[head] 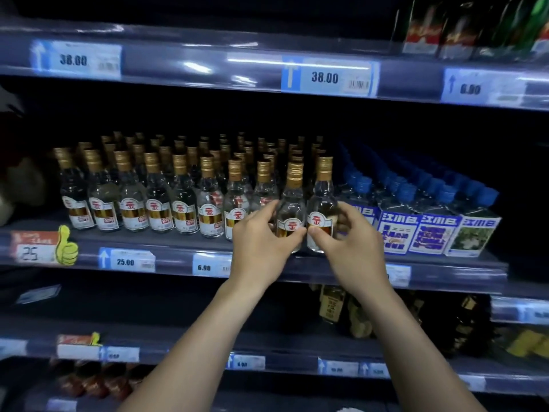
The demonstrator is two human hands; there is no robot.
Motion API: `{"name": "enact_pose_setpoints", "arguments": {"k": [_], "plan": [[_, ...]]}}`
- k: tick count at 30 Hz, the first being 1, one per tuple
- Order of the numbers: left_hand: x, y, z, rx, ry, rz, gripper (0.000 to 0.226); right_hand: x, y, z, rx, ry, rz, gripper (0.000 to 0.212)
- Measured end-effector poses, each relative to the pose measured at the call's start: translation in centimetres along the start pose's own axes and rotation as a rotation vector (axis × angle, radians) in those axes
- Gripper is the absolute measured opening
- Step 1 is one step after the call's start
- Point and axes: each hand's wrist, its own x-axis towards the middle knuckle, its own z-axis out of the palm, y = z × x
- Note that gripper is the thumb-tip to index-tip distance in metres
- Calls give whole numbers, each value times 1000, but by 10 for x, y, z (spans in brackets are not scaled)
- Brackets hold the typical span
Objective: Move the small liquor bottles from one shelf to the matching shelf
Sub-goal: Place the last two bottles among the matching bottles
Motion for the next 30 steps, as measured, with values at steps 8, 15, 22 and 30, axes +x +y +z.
{"name": "enact_pose_setpoints", "arguments": {"k": [8,15,22,30], "plan": [[0,-3,5,49,-19,-5,68,0,5,2,14,-69,31,32],[-1,5,10,145,33,76,66,8,7,1,-51,-36,30,33],[-4,4,17,226,81,55,60,6,8,6,-129,-20,34,33],[-10,-2,25,231,81,78,67,7,14,6,-127,107,67,53]]}}
